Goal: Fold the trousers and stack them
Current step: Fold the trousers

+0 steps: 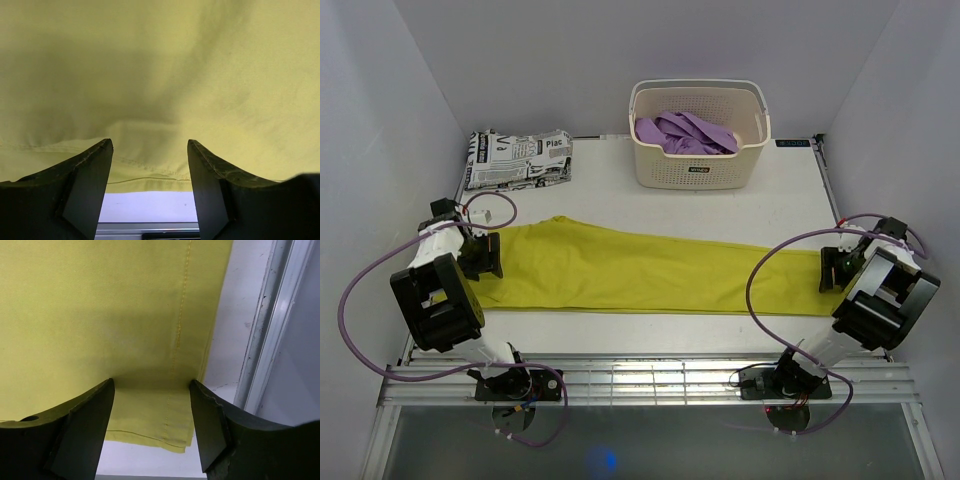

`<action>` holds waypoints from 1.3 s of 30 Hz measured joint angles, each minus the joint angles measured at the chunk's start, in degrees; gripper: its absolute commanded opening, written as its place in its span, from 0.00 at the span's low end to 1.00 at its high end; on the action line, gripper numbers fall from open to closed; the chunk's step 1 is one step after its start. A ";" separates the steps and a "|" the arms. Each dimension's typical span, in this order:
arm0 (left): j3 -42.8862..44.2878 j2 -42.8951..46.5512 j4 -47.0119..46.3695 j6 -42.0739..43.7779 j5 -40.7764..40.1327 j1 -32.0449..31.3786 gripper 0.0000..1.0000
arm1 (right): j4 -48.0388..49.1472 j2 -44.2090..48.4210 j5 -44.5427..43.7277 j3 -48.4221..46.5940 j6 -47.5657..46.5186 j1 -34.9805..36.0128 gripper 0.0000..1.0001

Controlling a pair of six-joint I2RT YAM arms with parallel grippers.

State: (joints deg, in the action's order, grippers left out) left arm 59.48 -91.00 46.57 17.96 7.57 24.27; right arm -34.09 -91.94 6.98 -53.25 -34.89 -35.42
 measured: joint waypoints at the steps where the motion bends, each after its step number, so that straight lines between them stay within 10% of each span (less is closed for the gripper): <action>1: 0.07 0.13 0.11 0.00 0.02 0.00 0.72 | 0.07 0.00 0.37 0.00 -0.04 -0.26 0.70; 25: 0.35 0.52 0.59 0.00 -0.04 0.00 0.72 | 0.63 1.40 1.57 -0.68 -1.49 -2.93 0.76; 39: 1.44 0.55 1.44 -0.07 0.07 0.00 0.72 | 5.22 -1.11 4.24 0.90 -2.05 -3.19 0.42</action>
State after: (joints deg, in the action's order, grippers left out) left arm 60.93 -90.45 48.01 17.89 7.64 24.27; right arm -28.86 -93.06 11.22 -52.36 -36.95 -38.61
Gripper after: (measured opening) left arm 0.719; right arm 0.498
